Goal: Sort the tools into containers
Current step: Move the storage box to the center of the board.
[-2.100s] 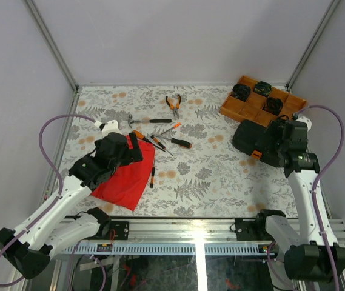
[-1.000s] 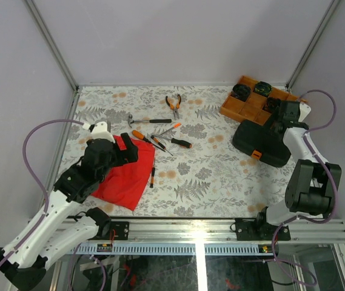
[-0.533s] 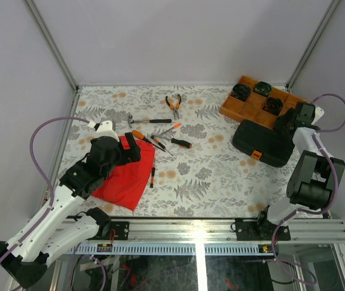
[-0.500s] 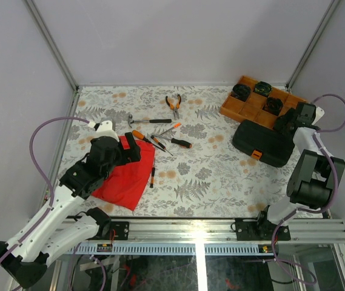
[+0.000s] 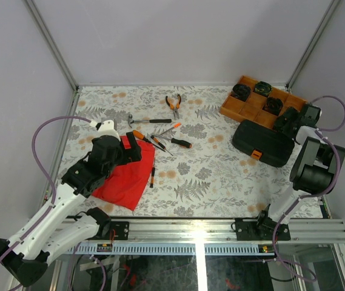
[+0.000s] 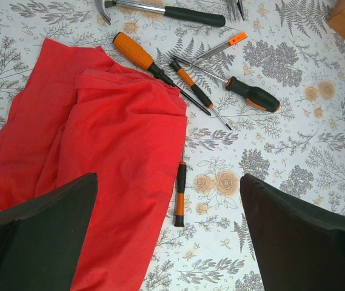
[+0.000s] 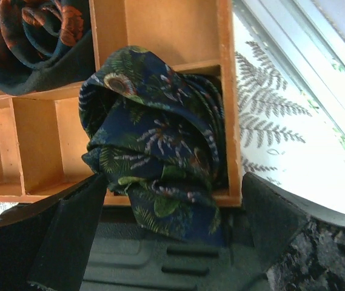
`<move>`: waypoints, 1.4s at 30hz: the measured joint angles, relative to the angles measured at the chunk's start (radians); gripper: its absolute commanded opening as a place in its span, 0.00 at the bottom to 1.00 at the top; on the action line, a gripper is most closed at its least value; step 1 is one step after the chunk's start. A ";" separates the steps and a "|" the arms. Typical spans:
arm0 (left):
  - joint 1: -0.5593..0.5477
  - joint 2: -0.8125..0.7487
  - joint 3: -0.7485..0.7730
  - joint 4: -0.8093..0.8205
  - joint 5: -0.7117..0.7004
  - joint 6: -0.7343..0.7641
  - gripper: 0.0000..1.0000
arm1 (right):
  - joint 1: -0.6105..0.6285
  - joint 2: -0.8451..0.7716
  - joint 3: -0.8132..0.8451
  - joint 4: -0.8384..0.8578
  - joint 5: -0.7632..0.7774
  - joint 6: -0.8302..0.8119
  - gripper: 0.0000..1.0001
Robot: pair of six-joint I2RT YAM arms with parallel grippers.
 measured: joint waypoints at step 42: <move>0.000 0.007 0.000 0.000 -0.004 0.000 1.00 | 0.336 -0.472 -0.267 -0.250 -0.130 0.004 0.99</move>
